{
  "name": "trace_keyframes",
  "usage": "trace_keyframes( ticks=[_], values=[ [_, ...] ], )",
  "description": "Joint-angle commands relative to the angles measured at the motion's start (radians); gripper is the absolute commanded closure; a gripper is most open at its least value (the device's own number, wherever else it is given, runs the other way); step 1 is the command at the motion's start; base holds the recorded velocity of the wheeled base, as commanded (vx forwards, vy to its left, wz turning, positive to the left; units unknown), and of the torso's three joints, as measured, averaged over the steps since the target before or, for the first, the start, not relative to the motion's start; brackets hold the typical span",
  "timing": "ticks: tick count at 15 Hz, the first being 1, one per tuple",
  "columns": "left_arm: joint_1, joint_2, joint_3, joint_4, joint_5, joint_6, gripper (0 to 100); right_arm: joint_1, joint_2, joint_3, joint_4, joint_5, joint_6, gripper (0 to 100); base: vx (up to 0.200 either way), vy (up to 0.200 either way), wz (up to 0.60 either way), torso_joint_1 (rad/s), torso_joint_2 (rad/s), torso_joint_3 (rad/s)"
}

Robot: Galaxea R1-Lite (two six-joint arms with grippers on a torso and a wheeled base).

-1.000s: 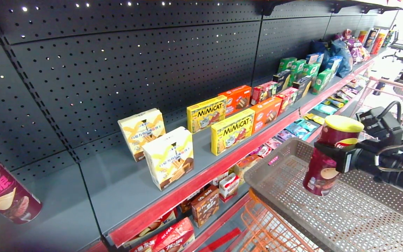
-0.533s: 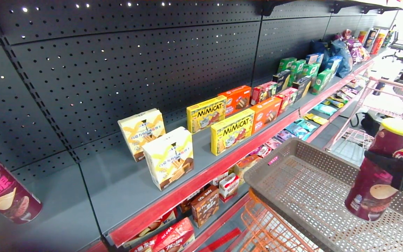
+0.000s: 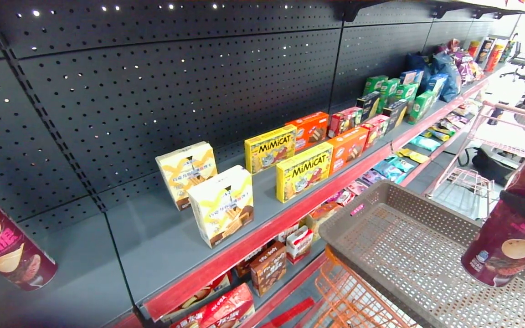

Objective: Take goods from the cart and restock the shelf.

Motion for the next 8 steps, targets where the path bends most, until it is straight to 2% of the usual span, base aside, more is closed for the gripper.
trace_keyframes(
  ticks=[1,3,8],
  values=[
    [0.000,0.000,0.000,0.000,0.001,0.000,0,0.002,0.001,0.000,-0.002,0.001,0.001,100,0.000,0.000,0.60,-0.007,0.00,0.002],
    [0.000,0.000,0.000,0.000,0.001,0.000,0,0.002,0.001,0.001,0.000,0.004,0.005,100,0.000,0.000,0.60,0.007,0.00,0.002],
    [0.000,0.000,0.000,0.000,0.001,0.000,0,0.002,0.025,0.001,-0.002,0.004,0.007,100,0.000,0.000,0.00,0.000,0.00,0.000]
  ],
)
